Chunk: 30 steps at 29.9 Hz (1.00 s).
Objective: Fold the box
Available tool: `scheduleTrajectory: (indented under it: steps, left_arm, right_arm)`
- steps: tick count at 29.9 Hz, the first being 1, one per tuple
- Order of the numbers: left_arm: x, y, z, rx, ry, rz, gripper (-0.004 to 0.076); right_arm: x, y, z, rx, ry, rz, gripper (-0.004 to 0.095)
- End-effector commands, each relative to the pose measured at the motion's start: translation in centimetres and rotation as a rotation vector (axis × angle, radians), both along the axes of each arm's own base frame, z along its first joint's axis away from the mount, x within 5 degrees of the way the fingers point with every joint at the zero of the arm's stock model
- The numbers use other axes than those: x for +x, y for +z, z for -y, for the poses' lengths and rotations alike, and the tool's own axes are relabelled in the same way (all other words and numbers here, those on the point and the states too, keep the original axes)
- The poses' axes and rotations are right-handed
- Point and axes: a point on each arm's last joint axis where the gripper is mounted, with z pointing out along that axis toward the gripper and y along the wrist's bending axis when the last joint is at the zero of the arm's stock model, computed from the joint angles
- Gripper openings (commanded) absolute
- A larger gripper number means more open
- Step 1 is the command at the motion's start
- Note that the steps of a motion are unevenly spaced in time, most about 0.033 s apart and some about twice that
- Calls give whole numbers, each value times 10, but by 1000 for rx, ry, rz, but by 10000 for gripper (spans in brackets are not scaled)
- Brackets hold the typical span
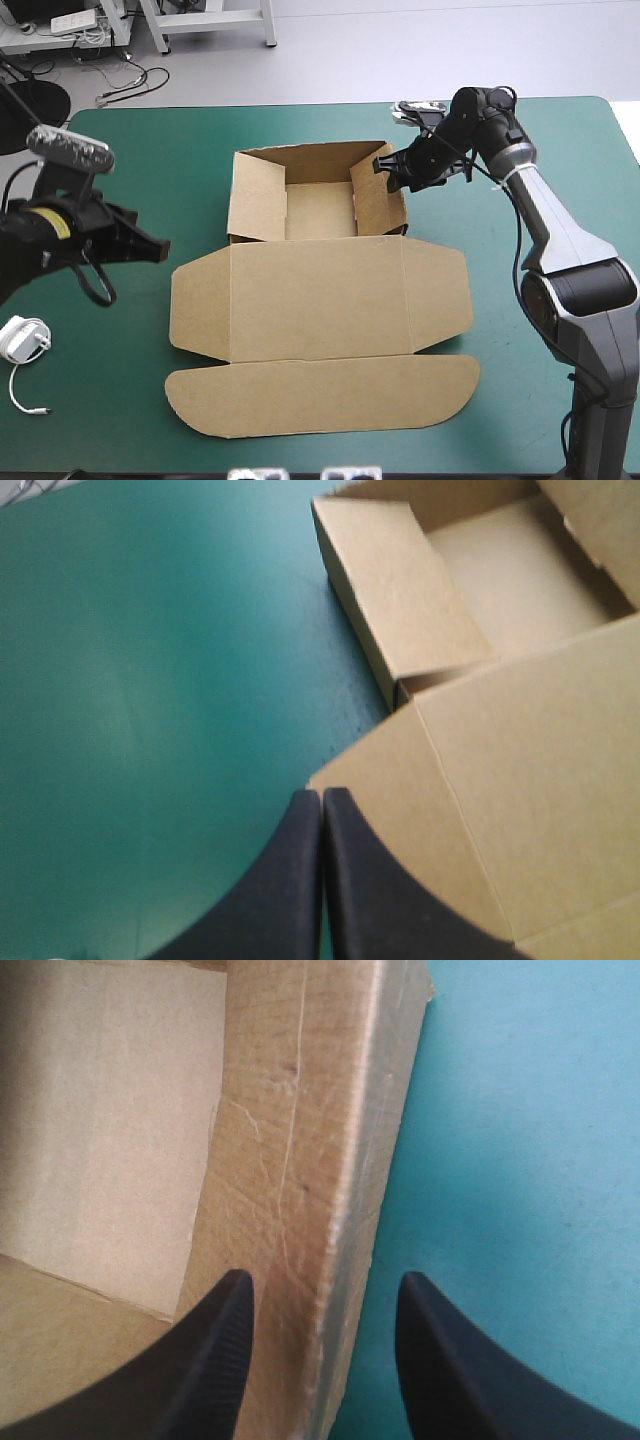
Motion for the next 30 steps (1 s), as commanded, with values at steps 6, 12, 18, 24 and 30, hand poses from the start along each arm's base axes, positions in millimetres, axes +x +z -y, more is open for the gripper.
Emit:
scheduleTrajectory:
  steps: [6,12,18,24,30]
  left_arm:
    - [-55,-63,-18,-21,-19,43,-10]
    - [-91,-114,-31,-13,-10,2,-10]
    - [-108,-126,-41,-41,60,23,-10]
    - [-110,-125,-44,-27,67,41,-10]
    - [-110,-125,-44,-27,67,41,-10]
  right_arm:
    - [5,-8,-7,82,32,-27,321]
    - [5,-6,-6,85,14,-27,-15]
    - [-1,24,22,22,-43,56,-15]
    - [-14,57,98,-136,-216,145,-15]
    - [-44,46,188,-286,-415,61,-15]
